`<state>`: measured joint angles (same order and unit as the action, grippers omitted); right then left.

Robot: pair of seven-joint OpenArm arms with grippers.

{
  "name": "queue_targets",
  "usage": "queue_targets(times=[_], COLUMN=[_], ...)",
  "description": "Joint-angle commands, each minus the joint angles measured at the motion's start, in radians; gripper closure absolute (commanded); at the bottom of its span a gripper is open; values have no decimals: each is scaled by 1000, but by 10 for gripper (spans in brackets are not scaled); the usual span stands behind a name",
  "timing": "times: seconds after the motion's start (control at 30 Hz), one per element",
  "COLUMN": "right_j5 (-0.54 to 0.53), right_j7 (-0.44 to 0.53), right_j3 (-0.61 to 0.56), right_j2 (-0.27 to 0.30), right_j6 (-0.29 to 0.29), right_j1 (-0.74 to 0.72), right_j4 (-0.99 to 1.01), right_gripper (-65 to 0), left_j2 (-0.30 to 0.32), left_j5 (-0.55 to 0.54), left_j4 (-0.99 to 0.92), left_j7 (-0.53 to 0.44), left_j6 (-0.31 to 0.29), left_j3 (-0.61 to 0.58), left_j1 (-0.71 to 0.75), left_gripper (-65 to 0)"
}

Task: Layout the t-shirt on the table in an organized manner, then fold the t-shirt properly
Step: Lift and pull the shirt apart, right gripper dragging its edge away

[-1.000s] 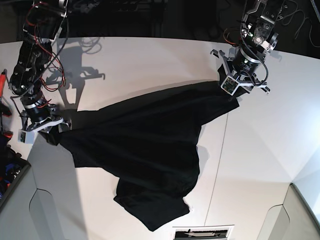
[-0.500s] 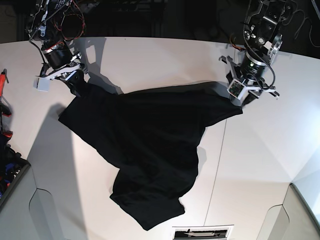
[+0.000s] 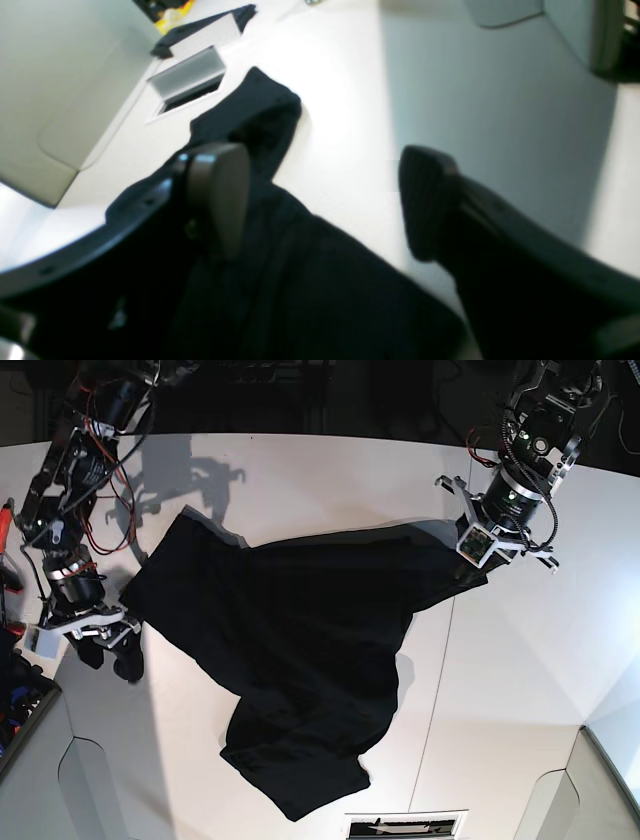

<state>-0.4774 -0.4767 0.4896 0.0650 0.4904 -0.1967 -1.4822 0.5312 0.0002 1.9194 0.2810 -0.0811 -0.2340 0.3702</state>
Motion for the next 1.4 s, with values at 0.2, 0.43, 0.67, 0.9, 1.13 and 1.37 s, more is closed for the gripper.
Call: queue_targets(times=[0.2,0.43,0.67,0.9,1.13,1.37], right_j5=[195,283,301,142,-45,-180], right_j7=[146,199,190,-2,-60,-52], right_j3=[-186,-276,-238,-75,92,197], right_j2=[18,14,24,24,20,-2], right_j6=[-8,-23,11,11,13,52], right_j1=[-209,-225,-168,15,306,461], right_j4=[395,561,458,117,-109,-148], right_gripper=[-449,-274,0,0,0,-45], left_j2=[-91,-121,-113,-35,-24,-24], left_j5=[-19,-34,57,98,92,90], left_j4=[-74,-205,-264,-265,-265,-264], left_j7=[-10,-10,-7,8,8,8], left_j6=[29,36,99,202,201,137], left_j3=[6,6,6,6,6,6], left_j1=[-41,-105,-118,-118,-118,-118], left_gripper=[-87,-152,-70,-45,-46,-46])
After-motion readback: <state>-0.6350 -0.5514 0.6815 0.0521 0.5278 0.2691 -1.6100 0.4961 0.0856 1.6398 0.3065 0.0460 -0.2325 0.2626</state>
